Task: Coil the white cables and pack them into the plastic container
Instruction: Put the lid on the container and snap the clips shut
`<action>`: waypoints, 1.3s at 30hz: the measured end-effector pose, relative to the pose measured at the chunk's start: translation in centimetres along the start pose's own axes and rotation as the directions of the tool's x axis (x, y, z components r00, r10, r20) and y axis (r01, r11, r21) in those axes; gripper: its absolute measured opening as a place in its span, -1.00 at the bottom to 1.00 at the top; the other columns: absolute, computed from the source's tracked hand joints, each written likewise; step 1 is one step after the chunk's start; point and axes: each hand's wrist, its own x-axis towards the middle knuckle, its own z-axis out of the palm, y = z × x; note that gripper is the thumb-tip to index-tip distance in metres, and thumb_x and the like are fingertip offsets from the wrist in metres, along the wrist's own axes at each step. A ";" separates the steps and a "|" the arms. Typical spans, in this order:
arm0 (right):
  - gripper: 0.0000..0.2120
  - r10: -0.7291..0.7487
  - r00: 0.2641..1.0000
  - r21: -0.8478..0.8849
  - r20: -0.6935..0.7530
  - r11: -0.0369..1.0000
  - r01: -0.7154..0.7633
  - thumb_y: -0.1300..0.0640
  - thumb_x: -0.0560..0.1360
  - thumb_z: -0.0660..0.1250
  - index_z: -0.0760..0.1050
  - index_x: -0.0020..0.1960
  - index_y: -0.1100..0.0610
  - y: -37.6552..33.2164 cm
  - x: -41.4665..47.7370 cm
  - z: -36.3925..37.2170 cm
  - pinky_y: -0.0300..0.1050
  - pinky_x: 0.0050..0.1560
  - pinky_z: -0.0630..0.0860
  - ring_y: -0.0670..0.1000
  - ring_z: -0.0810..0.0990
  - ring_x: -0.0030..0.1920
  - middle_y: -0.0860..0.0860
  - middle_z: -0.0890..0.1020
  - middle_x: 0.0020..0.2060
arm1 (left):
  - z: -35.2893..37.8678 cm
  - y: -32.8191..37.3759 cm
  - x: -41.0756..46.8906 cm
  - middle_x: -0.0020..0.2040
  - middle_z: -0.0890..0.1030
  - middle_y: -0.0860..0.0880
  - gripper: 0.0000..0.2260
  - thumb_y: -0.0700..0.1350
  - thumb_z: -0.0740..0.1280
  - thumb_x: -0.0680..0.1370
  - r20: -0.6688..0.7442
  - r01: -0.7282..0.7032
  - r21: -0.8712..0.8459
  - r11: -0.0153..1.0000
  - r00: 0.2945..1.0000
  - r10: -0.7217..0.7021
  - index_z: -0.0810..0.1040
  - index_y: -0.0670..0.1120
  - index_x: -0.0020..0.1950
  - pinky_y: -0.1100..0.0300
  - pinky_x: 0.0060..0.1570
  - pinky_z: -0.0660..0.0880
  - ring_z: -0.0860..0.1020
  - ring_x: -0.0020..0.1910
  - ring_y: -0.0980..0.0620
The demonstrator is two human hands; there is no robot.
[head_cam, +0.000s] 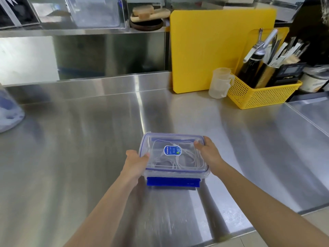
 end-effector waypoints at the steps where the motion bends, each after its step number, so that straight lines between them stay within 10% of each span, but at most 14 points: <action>1: -0.77 -0.012 1.000 -0.006 0.016 1.000 0.012 0.05 0.55 0.17 0.35 0.19 0.03 -0.2 0.2 -0.3 -0.11 -0.16 0.52 0.02 0.54 -0.08 0.03 0.53 0.06 | -0.2 0.0 0.1 0.02 0.57 -0.20 -0.67 -0.13 0.31 0.52 0.055 0.028 -0.027 0.999 0.998 -0.026 0.34 -0.28 0.18 -0.01 -0.13 0.52 0.58 -0.02 -0.20; 7: -0.70 -0.045 0.993 -0.064 0.108 0.997 0.052 0.00 0.54 0.20 0.32 0.25 0.01 -0.5 1.1 -1.0 -0.13 -0.13 0.52 0.04 0.55 -0.02 0.03 0.52 0.09 | -1.6 -0.5 0.0 0.03 0.62 -0.14 -0.64 -0.29 0.44 0.42 0.288 0.095 -0.133 0.987 0.956 -0.053 0.44 -0.22 0.17 0.16 -0.28 0.55 0.62 -0.13 -0.03; 18: -0.57 0.185 0.959 0.004 0.215 0.982 -0.190 -0.19 0.44 0.29 0.52 0.07 0.16 -0.7 3.0 -1.7 0.10 0.07 0.57 0.18 0.63 -0.05 0.14 0.65 -0.05 | -1.4 2.6 3.5 0.28 0.54 -0.06 -0.50 0.28 0.33 0.41 0.223 0.103 -0.030 0.994 0.970 -0.093 0.59 -0.06 0.15 0.14 0.13 0.24 0.46 0.23 -0.05; 28: -0.68 0.139 0.836 0.174 0.531 0.948 -0.268 0.09 0.47 0.32 0.49 0.17 0.22 -0.8 4.8 -3.0 0.07 0.03 0.55 0.19 0.59 0.03 0.22 0.59 0.08 | -0.7 3.4 6.1 0.04 0.64 -0.21 -0.73 -0.17 0.32 0.53 0.478 0.243 -0.253 0.936 0.873 -0.098 0.52 -0.22 0.20 -0.02 -0.02 0.59 0.64 -0.08 -0.14; 35: -0.75 -0.006 0.876 0.200 0.483 0.974 -0.104 0.35 0.43 0.32 0.49 0.07 0.14 -1.5 6.4 -2.6 -0.02 -0.11 0.59 0.14 0.61 -0.06 0.16 0.60 -0.02 | -0.1 4.3 5.6 0.10 0.58 -0.20 -0.84 -0.27 0.24 0.56 0.313 -0.176 0.013 0.984 0.936 0.163 0.58 -0.06 -0.04 -0.10 0.20 0.47 0.55 0.08 -0.18; 39: -0.74 -0.048 0.885 0.073 0.462 0.997 0.016 0.37 0.45 0.30 0.48 0.07 0.10 -2.2 6.5 -2.6 -0.09 -0.10 0.58 0.08 0.59 -0.04 0.12 0.57 0.00 | 1.0 4.3 4.3 0.20 0.53 -0.09 -0.84 -0.14 0.24 0.56 0.168 -0.433 0.492 0.755 0.898 0.406 0.45 -0.09 0.14 0.02 0.21 0.36 0.48 0.15 -0.07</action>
